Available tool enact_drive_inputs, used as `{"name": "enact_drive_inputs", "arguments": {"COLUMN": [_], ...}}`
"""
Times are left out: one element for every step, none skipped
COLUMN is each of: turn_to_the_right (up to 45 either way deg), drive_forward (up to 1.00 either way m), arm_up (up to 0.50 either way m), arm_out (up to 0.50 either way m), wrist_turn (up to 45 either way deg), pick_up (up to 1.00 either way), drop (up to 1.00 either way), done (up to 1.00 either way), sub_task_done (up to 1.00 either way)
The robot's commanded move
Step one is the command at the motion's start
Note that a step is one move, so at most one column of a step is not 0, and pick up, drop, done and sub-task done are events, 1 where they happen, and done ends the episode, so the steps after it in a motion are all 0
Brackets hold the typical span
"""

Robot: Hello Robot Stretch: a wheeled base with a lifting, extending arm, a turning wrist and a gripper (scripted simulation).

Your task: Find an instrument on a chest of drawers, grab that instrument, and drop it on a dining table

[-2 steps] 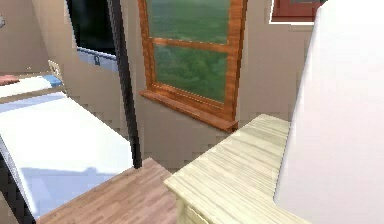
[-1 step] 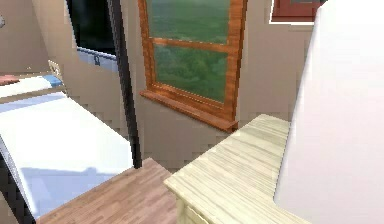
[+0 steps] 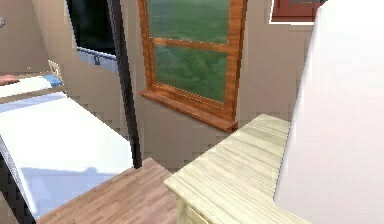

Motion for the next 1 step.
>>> {"name": "enact_drive_inputs", "arguments": {"turn_to_the_right": [0.0], "drive_forward": [0.0], "arm_up": [0.1], "arm_out": [0.0], "wrist_turn": [0.0], "pick_up": [0.0], "drop": [0.0], "done": [0.0], "sub_task_done": [0.0]}}
